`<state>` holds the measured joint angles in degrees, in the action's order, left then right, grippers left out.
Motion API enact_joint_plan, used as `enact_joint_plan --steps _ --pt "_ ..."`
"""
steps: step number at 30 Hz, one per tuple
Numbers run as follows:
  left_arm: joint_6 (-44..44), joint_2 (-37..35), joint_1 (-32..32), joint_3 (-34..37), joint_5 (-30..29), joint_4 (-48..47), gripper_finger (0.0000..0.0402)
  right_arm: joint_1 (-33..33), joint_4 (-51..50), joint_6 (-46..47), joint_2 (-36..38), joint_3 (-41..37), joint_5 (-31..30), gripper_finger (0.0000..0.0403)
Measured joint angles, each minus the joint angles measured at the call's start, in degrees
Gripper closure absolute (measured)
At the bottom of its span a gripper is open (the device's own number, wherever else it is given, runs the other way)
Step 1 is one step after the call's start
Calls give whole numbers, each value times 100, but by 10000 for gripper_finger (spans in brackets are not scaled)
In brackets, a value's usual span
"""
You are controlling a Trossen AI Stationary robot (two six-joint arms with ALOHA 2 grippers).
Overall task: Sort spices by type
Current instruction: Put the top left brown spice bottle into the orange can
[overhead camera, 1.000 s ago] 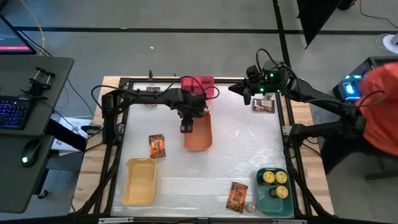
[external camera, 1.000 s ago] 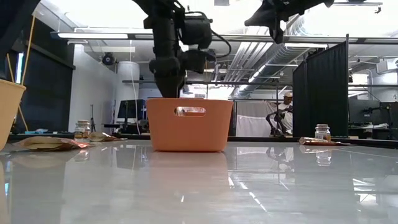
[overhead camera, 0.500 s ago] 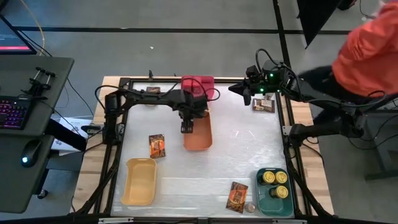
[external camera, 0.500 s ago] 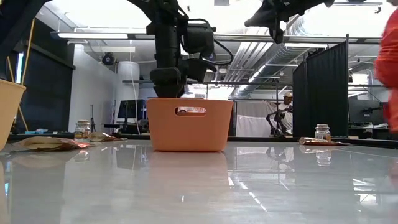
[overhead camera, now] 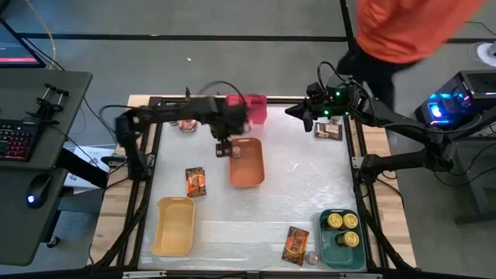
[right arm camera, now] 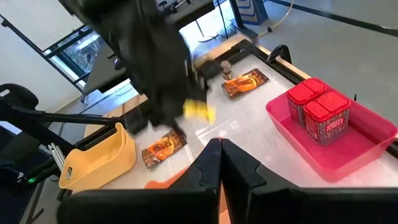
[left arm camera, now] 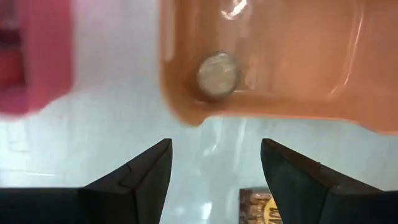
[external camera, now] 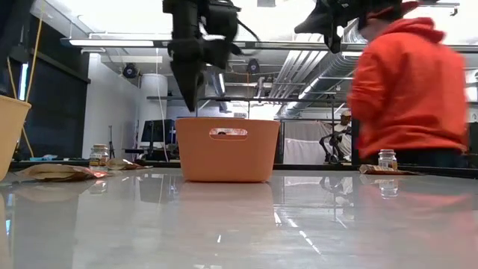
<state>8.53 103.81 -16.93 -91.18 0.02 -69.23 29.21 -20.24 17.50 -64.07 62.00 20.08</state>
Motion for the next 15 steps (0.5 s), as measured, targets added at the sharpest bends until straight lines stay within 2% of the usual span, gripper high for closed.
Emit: enact_joint_plan --steps 4,9,12,15 --pt "-815 -1018 -589 976 -28 774 170 2 -48 -61 0 0 0 402" --pt "-2037 -2122 -1534 2465 -891 1125 170 7 -43 -131 0 0 -43 402" --pt "-2608 -2223 -2159 2920 -958 846 170 7 -24 -131 0 0 -59 402" --pt "-2649 -2039 -2611 3039 -1013 805 170 7 1 -151 0 0 -59 402"
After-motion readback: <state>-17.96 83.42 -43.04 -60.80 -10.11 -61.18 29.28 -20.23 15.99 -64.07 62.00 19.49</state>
